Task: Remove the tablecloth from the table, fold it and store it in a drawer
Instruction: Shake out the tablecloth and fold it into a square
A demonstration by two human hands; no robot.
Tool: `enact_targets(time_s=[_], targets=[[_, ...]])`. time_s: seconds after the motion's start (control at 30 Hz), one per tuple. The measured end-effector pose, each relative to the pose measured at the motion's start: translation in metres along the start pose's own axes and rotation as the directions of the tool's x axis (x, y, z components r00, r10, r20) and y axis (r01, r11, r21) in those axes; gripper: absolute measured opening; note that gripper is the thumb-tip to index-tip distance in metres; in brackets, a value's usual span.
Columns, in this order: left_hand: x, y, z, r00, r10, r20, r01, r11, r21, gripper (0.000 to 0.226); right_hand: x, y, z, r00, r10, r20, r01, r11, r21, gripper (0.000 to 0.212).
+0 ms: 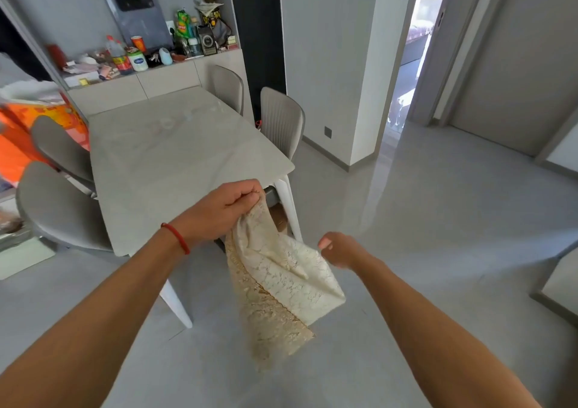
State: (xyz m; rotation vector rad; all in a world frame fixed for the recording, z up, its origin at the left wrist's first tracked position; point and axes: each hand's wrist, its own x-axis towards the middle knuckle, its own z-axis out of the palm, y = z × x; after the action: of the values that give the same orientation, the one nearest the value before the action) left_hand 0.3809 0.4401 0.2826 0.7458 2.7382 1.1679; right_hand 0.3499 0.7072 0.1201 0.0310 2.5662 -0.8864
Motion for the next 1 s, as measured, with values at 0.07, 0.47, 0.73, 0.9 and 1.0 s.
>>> enact_targets(time_s=[0.07, 0.47, 0.73, 0.9, 1.0], targets=[[-0.003, 0.01, -0.014, 0.997, 0.07, -0.034, -0.069, 0.997, 0.015, 0.025, 0.007, 0.002, 0.025, 0.989, 0.017, 0.149, -0.018, 1.0, 0.003, 0.045], [-0.032, 0.004, -0.072, 0.956, 0.036, -0.29, -0.117, 0.957, -0.266, 0.021, -0.004, -0.037, 0.139, 0.956, -0.173, 0.239, 0.111, 0.961, 0.252, 0.084], [-0.069, -0.036, -0.096, 0.891, -0.257, -0.375, 0.226, 0.966, -0.126, 0.022, 0.012, -0.062, 0.096, 0.974, -0.201, 0.107, 0.147, 0.914, 0.378, 0.032], [-0.078, -0.07, -0.054, 0.859, -0.426, -0.284, 0.512, 0.723, 0.465, 0.046, 0.007, -0.082, 0.052, 0.97, -0.212, 0.117, 0.131, 0.868, 0.479, 0.042], [-0.072, -0.073, -0.01, 0.903, -0.379, -0.203, 0.41, 0.617, 0.672, 0.064, 0.006, -0.09, 0.026, 0.948, -0.294, 0.125, 0.222, 0.887, 0.405, 0.033]])
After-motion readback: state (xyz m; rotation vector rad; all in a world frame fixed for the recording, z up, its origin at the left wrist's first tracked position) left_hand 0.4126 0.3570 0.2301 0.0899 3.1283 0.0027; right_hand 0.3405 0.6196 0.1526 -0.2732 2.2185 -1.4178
